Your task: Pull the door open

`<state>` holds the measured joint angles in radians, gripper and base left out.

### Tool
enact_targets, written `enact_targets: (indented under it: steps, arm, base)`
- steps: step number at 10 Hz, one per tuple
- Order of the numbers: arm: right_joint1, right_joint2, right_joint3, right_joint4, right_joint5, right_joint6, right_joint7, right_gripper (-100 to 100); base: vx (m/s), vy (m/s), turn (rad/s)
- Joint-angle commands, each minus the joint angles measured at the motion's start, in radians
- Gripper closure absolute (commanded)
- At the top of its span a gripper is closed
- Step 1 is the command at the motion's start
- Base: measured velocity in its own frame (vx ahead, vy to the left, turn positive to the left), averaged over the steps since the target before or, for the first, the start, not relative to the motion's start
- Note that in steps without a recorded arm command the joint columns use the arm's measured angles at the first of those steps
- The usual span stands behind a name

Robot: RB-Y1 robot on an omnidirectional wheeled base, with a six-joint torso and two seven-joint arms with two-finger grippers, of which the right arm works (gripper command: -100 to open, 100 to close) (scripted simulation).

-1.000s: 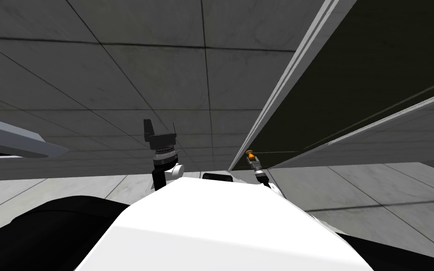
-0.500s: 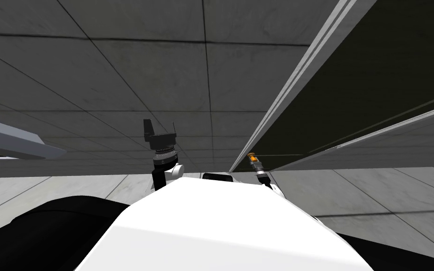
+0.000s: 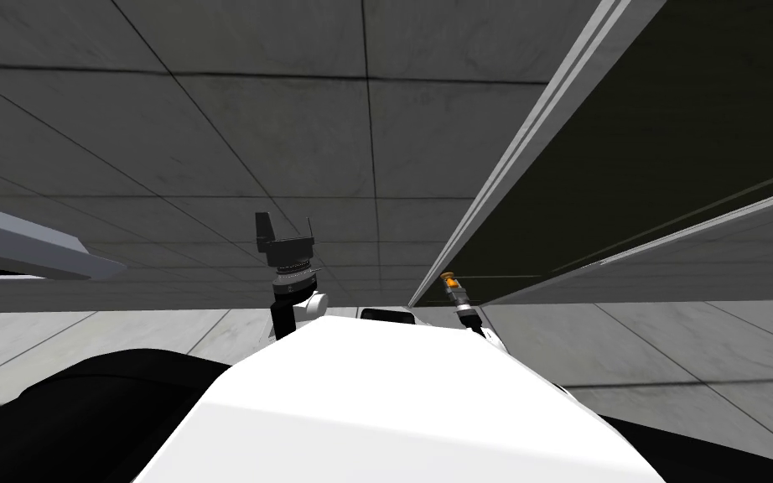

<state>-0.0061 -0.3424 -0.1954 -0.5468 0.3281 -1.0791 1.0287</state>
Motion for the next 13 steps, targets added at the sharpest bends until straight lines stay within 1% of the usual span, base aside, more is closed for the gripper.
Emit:
enact_targets:
  steps: [1, 6, 12, 13]
  arm:
    - [-0.001, 0.002, 0.005, -0.002, -0.010, 0.003, -0.030, 100]
    - [-0.006, 0.006, 0.018, -0.004, -0.043, 0.011, -0.121, 100]
    - [-0.015, 0.013, 0.042, -0.007, -0.102, 0.026, -0.283, 100]
    - [-0.015, 0.013, 0.042, -0.007, -0.102, 0.026, -0.290, 100]
  base:
    - [-0.067, -0.043, 0.063]
    - [-0.051, -0.024, 0.052]
    - [-0.062, -0.034, 0.075]
    - [-0.038, -0.025, 0.027]
